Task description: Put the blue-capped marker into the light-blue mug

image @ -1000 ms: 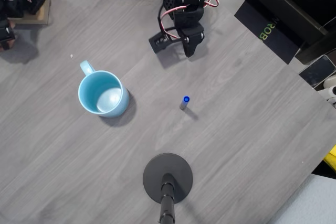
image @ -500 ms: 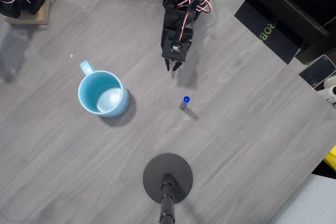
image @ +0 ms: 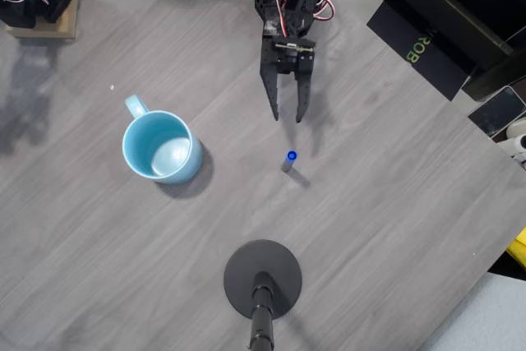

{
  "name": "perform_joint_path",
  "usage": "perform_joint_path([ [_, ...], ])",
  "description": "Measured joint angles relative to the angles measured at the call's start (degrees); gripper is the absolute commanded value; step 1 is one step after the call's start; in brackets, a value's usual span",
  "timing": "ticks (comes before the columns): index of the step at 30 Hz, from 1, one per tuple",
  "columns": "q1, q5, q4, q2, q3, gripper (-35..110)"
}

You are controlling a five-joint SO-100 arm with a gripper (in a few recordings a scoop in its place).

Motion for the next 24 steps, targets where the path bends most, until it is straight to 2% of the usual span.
perform_joint_path([
  [8,-0.4,-0.5,-16.2,-11.9,-5.7,22],
  [11,0.8,-0.5,-25.0,-28.7,-17.3,22],
  [15,3.6,-0.5,-38.7,-53.0,-20.3,23],
  [20,4.6,-0.5,-46.5,-64.8,-20.6,23],
  [24,3.6,-0.6,-48.2,-68.0,-20.6,23],
])
